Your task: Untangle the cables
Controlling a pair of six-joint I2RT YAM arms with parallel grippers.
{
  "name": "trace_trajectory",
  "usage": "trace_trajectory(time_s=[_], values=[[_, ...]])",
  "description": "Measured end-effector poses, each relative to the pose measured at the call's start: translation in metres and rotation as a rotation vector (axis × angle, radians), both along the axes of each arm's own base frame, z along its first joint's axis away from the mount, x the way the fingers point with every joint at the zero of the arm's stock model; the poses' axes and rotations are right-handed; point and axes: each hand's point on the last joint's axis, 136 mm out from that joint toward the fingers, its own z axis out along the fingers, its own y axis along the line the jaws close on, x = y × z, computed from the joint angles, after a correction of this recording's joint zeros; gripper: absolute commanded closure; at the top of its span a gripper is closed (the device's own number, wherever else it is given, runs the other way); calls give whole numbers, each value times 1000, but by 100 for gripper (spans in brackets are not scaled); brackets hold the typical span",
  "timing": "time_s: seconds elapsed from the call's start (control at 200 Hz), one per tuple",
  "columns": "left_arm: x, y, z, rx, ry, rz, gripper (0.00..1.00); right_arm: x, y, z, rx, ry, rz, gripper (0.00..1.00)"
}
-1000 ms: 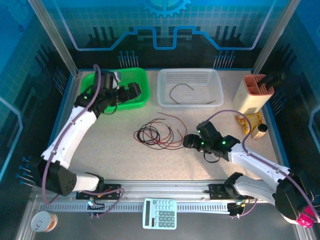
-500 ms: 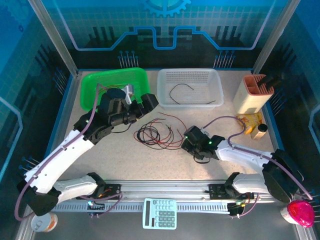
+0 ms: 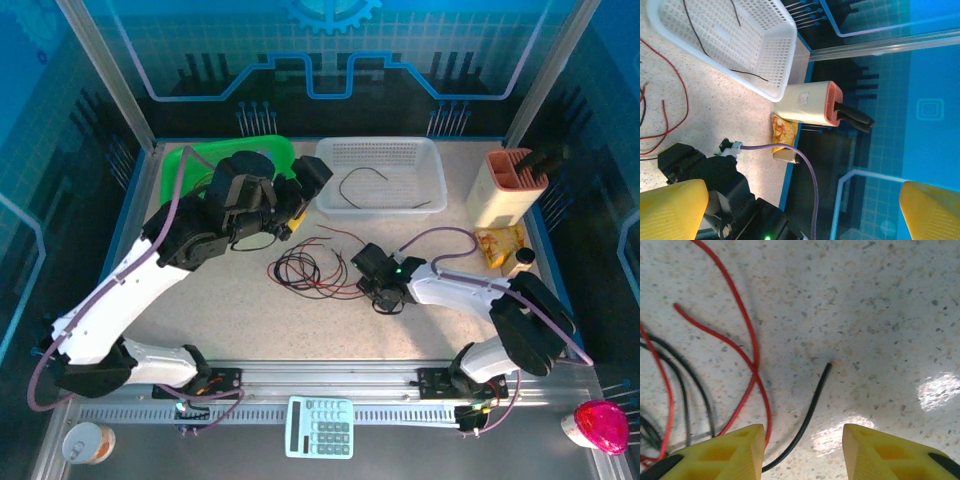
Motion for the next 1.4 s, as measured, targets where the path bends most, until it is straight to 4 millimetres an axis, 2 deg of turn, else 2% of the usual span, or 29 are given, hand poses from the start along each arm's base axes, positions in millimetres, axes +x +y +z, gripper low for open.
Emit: trace_trajectory(time_s=[0.1,0.245,0.46,0.585,0.7,0.805,0.915,1.0,1.08,1.286,1.401], values=[[1,5,5,6,13,36,1,-1,-1,-6,-11,16,-10,55],[-1,10,23,-16,-20,64,1,-3,-3,-13,-26,35,-19,56],[-8,1,23,-13,-31,38,1,-3,-3,-17,-54,61,-18,59],[-5,-2,18,-7,-38,42,1,-4,-4,-18,-75,78,-12,69],[-3,2,18,1,-73,56,1,-8,-9,-20,-96,95,-11,85],[-4,10,29,-10,-126,64,1,-10,-11,-19,-104,100,-4,100],[-8,11,43,-39,-170,57,1,-3,-6,-14,-79,63,8,100],[-9,4,42,-38,-167,39,1,3,-4,1,-57,12,20,100],[-6,-3,34,-12,-150,31,1,8,-3,26,-24,-64,32,100],[-1,-6,13,54,-164,25,1,21,-9,105,26,-291,94,100],[0,-1,-7,83,-221,18,1,30,-6,156,43,-418,158,100]])
